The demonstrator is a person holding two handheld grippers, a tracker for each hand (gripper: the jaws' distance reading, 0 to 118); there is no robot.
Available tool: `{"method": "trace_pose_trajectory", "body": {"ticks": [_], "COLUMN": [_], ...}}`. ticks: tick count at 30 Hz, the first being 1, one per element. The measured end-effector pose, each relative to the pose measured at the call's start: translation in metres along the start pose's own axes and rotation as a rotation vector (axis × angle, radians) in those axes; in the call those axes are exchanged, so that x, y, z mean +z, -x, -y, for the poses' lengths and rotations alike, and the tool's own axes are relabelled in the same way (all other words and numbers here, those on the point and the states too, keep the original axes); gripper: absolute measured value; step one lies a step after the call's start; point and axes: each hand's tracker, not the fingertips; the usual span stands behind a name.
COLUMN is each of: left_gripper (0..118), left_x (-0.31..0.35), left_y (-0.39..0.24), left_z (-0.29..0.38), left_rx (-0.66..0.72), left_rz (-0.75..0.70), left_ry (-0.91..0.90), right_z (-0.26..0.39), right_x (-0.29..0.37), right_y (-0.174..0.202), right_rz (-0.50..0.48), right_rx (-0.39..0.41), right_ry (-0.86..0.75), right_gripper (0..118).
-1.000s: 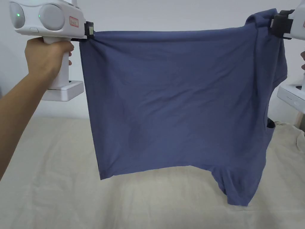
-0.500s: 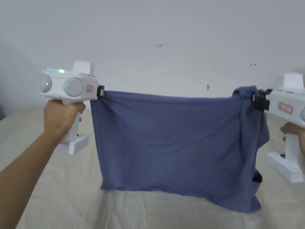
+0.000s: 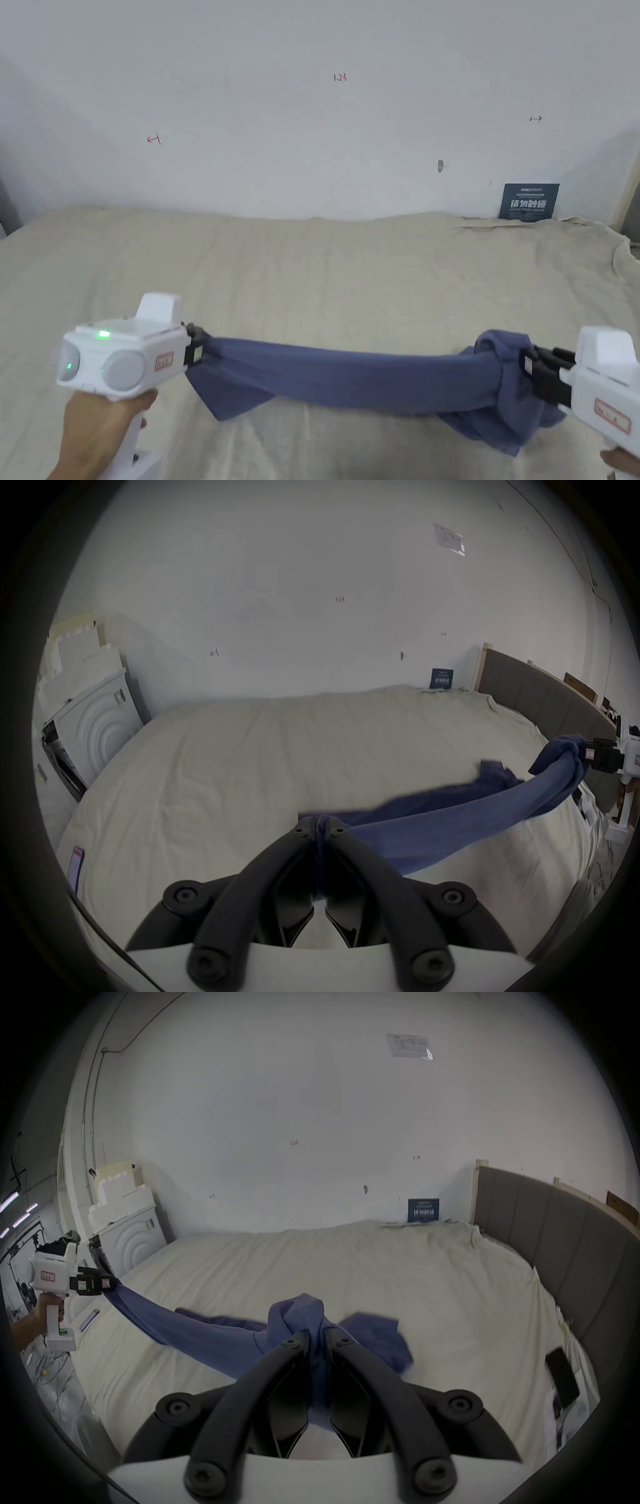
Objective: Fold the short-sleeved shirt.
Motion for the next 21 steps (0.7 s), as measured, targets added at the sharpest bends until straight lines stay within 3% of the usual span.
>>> {"method": "trace_pose_trajectory", "body": {"ticks": [9, 21], "left_gripper": [2, 2], "left_x": [0.048, 0.102], "left_y": [0.009, 0.007], "left_z": [0.126, 0.217], "left_rx": [0.027, 0.126], "left_rz": [0.023, 0.019], "left_ry": [0.124, 0.233], "right_z": [0.088, 0.172], "right_x": [0.078, 0.145], "right_y": [0.016, 0.032], "right_rz": [-0.036, -0.043], "right_rx": [-0.090, -0.185], "right_ry": [0.063, 0.185], "right_gripper": [6, 6]}}
